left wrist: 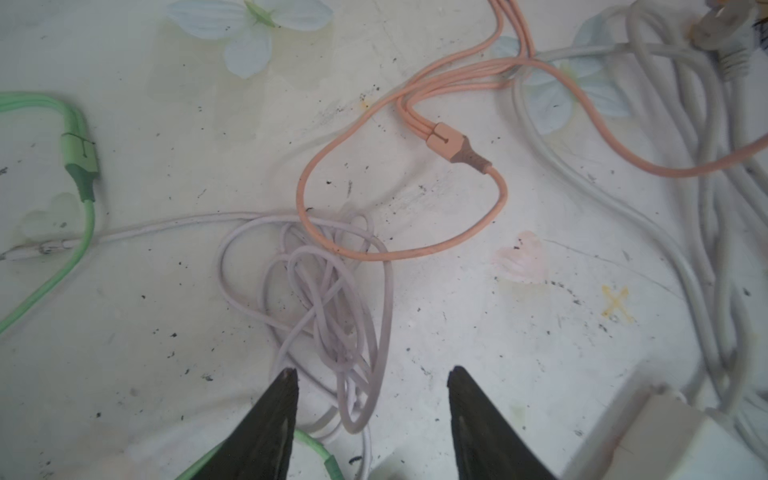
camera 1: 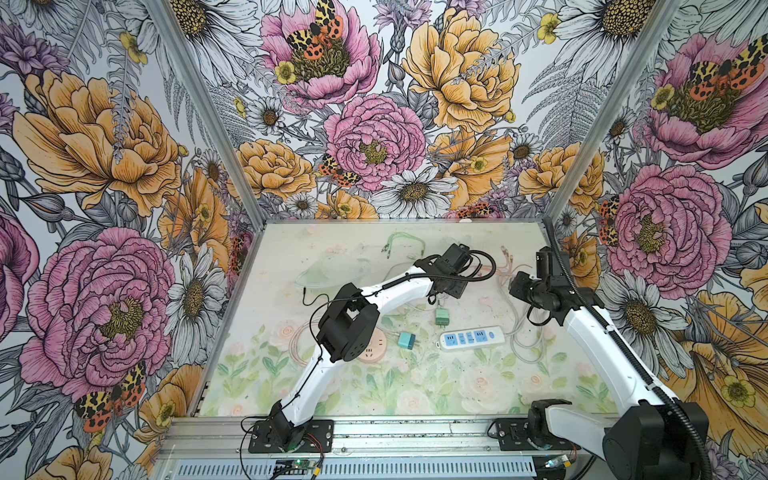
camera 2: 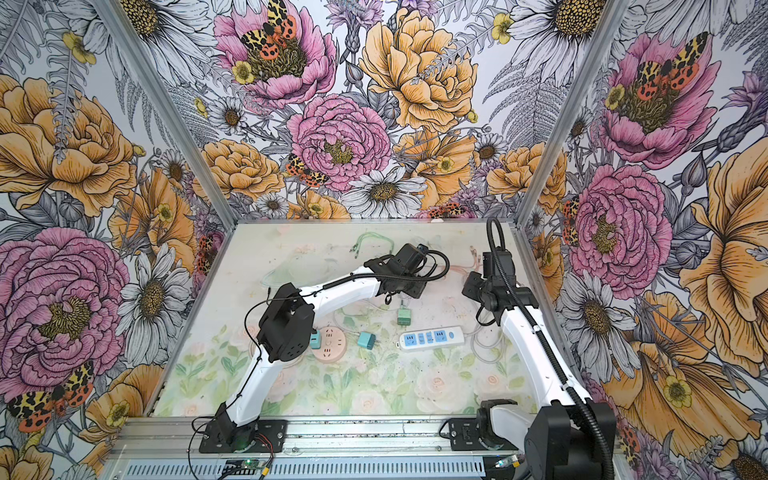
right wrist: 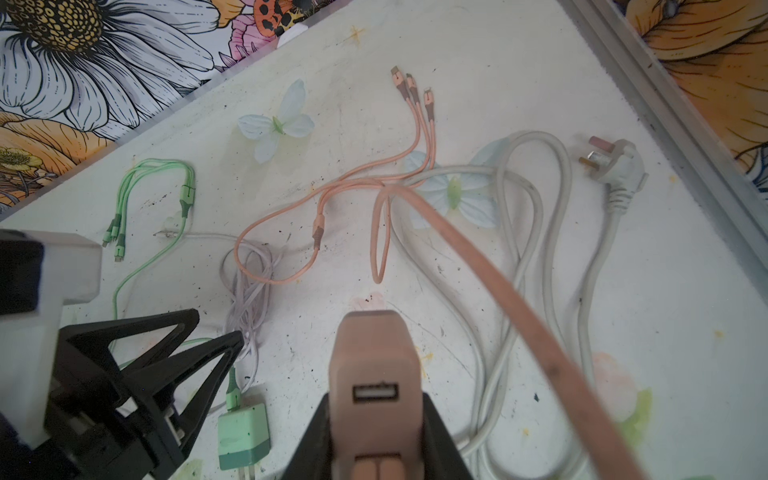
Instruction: Insert the plug
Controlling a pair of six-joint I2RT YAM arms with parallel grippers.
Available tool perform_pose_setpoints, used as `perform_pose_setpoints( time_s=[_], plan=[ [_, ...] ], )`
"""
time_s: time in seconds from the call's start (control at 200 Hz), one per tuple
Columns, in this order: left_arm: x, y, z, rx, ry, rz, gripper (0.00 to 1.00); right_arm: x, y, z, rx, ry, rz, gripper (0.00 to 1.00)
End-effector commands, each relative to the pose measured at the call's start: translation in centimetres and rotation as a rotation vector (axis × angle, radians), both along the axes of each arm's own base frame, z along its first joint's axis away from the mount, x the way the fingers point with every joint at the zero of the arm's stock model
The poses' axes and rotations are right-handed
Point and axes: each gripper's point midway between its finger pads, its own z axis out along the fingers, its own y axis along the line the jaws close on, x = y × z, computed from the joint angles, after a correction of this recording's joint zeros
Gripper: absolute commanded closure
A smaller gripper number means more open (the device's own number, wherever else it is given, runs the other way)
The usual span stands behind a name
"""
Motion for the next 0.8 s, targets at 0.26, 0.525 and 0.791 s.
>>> perform_pose_setpoints(
  time_s=[0.26, 0.525, 0.791],
  plan=[
    [2.5, 1.4, -2.4, 0.070, -0.011, 0.082, 0.64, 0.9, 1.2, 2.0, 0.045, -0.064, 0.051, 1.00],
    [4.3, 5.0, -1.7, 0.075, -0.023, 0.198, 0.85, 0.7, 3.0, 2.4, 0.038, -0.072, 0.120, 1.00],
    [5.1, 10.5, -0.6, 0.037, -0.001, 0.307, 0.67, 0.2, 6.1, 2.5, 0.027, -0.075, 0.224, 1.00]
  ],
)
